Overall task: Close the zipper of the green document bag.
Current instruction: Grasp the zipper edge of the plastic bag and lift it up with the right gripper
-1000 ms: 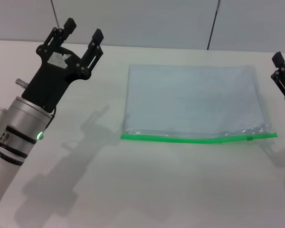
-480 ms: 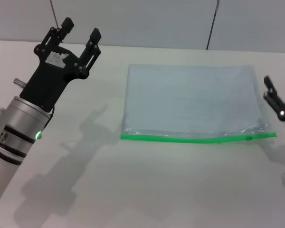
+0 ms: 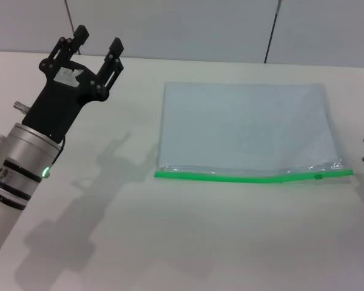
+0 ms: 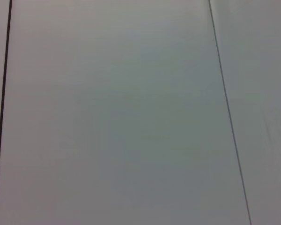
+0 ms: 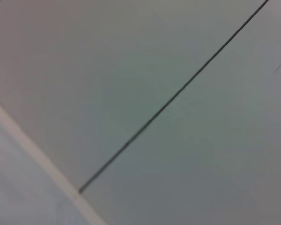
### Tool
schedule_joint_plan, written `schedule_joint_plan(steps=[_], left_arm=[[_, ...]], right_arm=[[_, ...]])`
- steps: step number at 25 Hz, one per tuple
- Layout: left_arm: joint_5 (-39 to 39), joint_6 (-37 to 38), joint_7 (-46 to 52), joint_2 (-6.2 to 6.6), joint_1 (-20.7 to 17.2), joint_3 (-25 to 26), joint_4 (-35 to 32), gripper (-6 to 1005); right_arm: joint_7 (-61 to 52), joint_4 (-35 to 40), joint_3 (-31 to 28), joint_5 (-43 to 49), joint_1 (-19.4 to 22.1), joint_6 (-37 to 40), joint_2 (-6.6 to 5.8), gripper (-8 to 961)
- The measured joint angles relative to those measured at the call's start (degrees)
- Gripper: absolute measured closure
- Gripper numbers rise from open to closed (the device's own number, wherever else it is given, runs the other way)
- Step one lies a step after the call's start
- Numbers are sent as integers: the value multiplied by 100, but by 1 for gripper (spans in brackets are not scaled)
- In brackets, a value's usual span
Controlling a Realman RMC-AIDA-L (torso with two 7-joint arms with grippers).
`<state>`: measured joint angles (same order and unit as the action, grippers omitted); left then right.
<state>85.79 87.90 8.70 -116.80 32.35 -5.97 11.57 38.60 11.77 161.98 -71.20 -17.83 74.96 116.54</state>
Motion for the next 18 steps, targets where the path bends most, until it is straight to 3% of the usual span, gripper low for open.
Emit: schedule_joint_plan(steps=[18], left_arm=[[-1,-1,0,0,-18,0,-33,336]], right_arm=[[2310,325,-193,-43,123,-1101,35,130]])
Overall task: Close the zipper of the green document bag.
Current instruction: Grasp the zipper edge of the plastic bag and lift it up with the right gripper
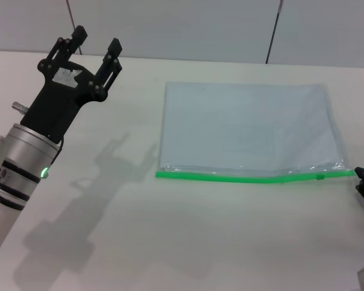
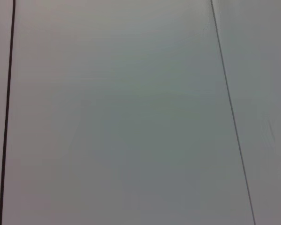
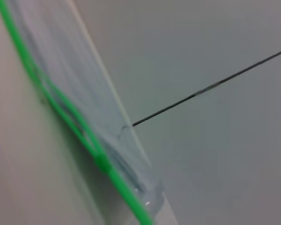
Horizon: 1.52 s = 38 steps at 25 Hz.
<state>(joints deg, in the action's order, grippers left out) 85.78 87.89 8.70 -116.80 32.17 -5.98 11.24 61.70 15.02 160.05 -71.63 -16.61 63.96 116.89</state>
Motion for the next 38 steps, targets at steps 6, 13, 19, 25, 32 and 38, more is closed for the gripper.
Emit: schedule_joint_plan(steps=[6,13,19,25,32,38], left_arm=[[0,0,0,0,0,0,0,336],[0,1,0,-6,0,0,0,336],[0,1,0,-9,12,0,11,336],[0,3,0,-9,42,-26,27,336],[7,17,0,-9,53,-36,38,336],[9,35,0,-9,53,-35,45,337]], right_arm=[[373,85,17,-192,-26,-277,-3,136],[692,349,113,-142,-142,-403,-10,135],[854,399,187,-137,-430,-574,-18,149],[1150,437,211,-132,-624,-773,-27,165],[1360,449,211,-140,-733,-843,-35,184],[1471,449,166,-189,-851,-1145,-33,200]])
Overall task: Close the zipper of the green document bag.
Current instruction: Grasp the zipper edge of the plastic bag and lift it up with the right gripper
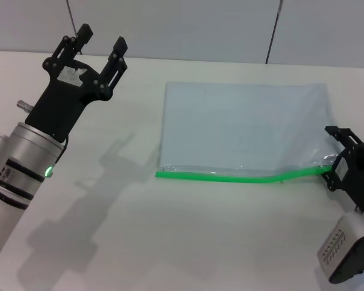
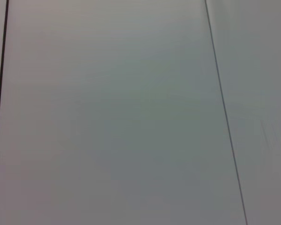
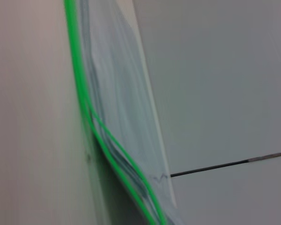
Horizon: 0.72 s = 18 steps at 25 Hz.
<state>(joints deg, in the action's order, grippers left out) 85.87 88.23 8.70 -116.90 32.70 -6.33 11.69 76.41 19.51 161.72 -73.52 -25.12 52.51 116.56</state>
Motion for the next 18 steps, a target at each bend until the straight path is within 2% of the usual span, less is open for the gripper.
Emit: schedule_joint_plan(steps=[1,7,12,17,18], left_arm=[[0,3,0,0,0,0,0,337],[0,14,4,0,0,0,0,337],[0,20,2,0,0,0,0,337],[-8,20,0,0,0,0,0,337],[-9,20,0,0,0,0,0,337]], right_arm=[[24,0,-15,-14,-12,-31,3,203],[67,0,-37,-97,-53,-80,15,400],[289,58,-35,-101,-50,-82,24,644],[519,203,-14,-101,-22,-83,25,810],[537,219,-6,-101,-18,-83,24,814]])
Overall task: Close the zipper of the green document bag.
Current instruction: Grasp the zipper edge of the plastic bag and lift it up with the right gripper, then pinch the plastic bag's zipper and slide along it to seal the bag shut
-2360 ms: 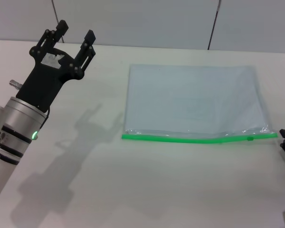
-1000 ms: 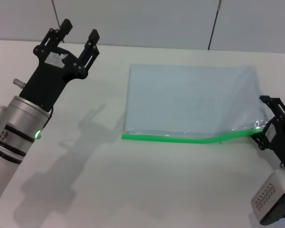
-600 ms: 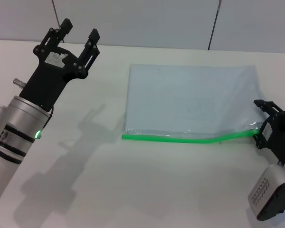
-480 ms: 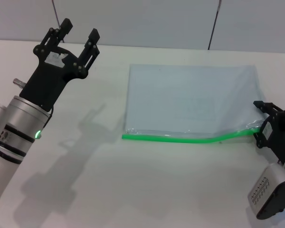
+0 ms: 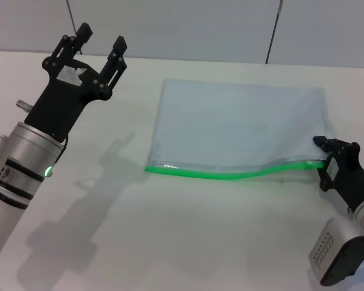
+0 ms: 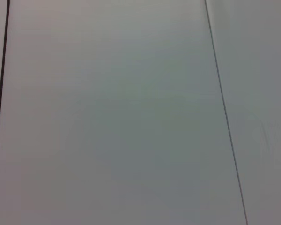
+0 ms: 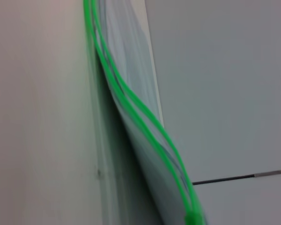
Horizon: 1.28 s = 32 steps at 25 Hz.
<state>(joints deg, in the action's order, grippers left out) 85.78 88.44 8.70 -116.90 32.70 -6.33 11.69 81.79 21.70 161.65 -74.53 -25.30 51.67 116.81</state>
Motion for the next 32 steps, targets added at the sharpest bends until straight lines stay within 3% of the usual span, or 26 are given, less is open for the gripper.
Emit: schedule_joint_plan(steps=[16,24,32], left_arm=[[113,-205,0,1,26,-29,-37,338],[1089,-910,-594,-2,275,-57,-28,338],[1484,-1363,-1659,-23,592,-907,211,338]], right_arm=[[148,387,314,165,-36,138,-25,902],[79,666,310,353,-112,295,-26,904],[69,835,288,334,-320,245,-26,904]])
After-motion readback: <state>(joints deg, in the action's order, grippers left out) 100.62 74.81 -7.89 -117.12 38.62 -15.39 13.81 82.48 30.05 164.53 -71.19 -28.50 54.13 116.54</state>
